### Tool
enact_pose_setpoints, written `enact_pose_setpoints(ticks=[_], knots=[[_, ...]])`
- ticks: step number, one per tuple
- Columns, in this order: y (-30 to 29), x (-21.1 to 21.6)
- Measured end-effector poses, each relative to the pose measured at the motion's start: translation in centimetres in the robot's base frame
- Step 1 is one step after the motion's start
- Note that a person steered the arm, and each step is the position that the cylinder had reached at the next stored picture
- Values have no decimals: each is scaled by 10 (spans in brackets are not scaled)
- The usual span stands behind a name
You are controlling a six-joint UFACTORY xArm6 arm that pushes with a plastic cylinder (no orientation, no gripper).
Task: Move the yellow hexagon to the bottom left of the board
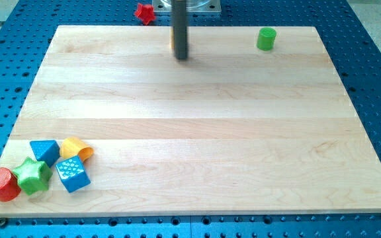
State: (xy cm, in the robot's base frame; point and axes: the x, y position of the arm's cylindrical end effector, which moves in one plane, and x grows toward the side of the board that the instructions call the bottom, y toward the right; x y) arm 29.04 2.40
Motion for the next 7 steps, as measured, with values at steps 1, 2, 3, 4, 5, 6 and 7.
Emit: enact_pose_setpoints(ticks=[1, 2, 3, 4, 5, 6, 7], knots=[[50, -62], [-35, -61], [-128, 56], [-116, 58], [-95, -26], [-130, -29], [-160, 85]])
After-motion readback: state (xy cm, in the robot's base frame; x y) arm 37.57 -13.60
